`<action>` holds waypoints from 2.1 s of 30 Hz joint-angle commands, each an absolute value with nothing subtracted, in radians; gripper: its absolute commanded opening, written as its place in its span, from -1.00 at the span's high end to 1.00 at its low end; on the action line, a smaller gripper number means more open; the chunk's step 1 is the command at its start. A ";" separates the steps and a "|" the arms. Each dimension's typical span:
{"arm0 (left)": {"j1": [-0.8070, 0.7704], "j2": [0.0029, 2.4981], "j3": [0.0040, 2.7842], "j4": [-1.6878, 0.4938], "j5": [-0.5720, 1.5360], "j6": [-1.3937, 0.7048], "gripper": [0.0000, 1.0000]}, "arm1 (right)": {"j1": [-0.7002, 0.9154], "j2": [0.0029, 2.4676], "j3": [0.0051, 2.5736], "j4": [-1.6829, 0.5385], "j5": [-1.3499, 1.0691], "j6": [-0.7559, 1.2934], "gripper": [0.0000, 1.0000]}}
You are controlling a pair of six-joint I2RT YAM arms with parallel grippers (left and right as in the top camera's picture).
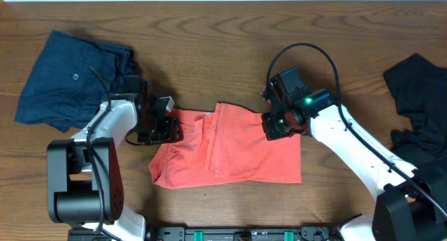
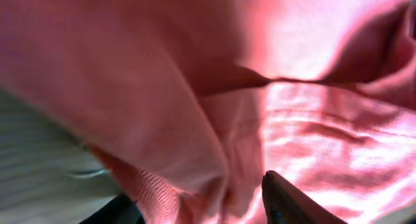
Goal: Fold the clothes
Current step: 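Press the folded right end down and release the right gripper, then grasp the left end with the left gripper and fold it rightward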
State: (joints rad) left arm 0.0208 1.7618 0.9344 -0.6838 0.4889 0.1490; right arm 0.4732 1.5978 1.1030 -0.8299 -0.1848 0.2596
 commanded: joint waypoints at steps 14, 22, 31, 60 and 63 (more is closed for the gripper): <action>0.017 1.725 0.994 -0.893 0.487 0.171 0.88 | 0.389 1.588 1.107 -0.839 -0.138 0.273 0.90; -0.027 1.506 1.158 -1.007 0.440 0.001 0.88 | 0.296 1.588 1.107 -0.854 -0.138 0.273 0.91; -0.328 1.497 1.158 -0.870 0.342 -0.247 0.88 | 0.214 1.588 1.107 -0.859 -0.131 0.273 0.92; -0.783 1.616 1.228 -0.787 0.144 -0.512 -0.36 | 0.203 1.588 1.107 -0.800 -0.413 0.057 0.43; -0.781 1.525 1.243 -0.808 0.117 -0.488 -0.45 | 0.221 1.588 1.107 -0.759 -0.507 0.016 0.33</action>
